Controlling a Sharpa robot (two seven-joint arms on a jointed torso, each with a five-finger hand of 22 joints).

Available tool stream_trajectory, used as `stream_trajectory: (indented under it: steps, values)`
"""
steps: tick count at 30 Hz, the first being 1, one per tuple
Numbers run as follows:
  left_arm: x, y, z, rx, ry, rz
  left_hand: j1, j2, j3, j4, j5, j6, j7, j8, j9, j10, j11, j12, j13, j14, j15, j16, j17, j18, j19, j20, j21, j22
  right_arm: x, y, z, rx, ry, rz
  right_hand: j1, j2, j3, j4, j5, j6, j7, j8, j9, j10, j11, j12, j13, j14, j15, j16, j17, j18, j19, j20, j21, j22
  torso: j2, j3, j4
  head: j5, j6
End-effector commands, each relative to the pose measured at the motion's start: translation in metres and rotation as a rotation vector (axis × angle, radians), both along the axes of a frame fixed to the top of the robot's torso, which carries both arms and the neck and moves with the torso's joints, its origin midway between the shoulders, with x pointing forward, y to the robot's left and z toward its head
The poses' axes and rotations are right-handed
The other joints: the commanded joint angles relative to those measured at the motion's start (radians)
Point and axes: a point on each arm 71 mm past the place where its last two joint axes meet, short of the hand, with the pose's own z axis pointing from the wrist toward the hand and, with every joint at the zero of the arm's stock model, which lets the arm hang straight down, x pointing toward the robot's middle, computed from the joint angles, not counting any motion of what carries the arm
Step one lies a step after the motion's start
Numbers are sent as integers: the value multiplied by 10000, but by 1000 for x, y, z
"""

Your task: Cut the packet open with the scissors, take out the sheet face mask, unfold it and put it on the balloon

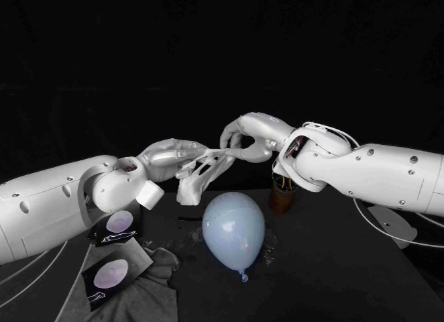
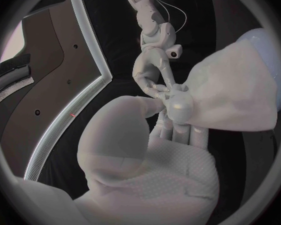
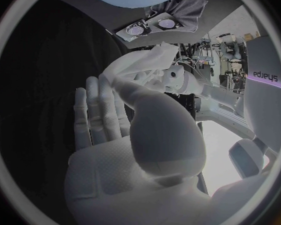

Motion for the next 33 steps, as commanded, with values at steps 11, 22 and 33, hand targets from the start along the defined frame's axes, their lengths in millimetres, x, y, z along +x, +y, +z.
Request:
stream_trajectory:
  steps: [11,22,33]
  values:
    - [-5,-5,4,-852,375,-656,-129,11,63,4,38,-71,78,30,2562,59,11,-23,4,77,5,27,-85,-109,58,8,221,207,8,-7,-31,835,3819,-383,-2717,-994,-2239,2768,40,-2657,169,-2041,-950,-3496,1277,-2371,-2204,-3173,1592,-2919,-1449,-428,-1436,860,-3647,-3221,3,-2,8,77,-35]
    - [-8,-1,6,-1365,683,-368,-125,12,65,0,38,-77,78,28,2561,53,12,-30,2,80,6,45,-74,-92,20,8,160,114,18,-48,-57,3726,5446,-1822,-644,61,-5741,4524,58,-2628,979,-2506,-1394,-3504,1198,-2308,-3173,-2767,1535,-3433,-1973,-409,-433,829,-4325,-4813,3,-2,-3,106,-101]
    - [-18,-2,10,-1778,840,-240,-111,-18,58,-35,37,-121,105,10,2546,-71,41,-79,-28,56,19,12,-191,-52,-96,16,72,-58,0,-67,-96,7173,7101,-2142,1101,959,-6262,3974,103,-971,810,-2288,-1620,-1893,760,-1855,-3166,33,842,-2760,-1906,87,2020,614,-3599,-5165,1,0,3,155,-209]
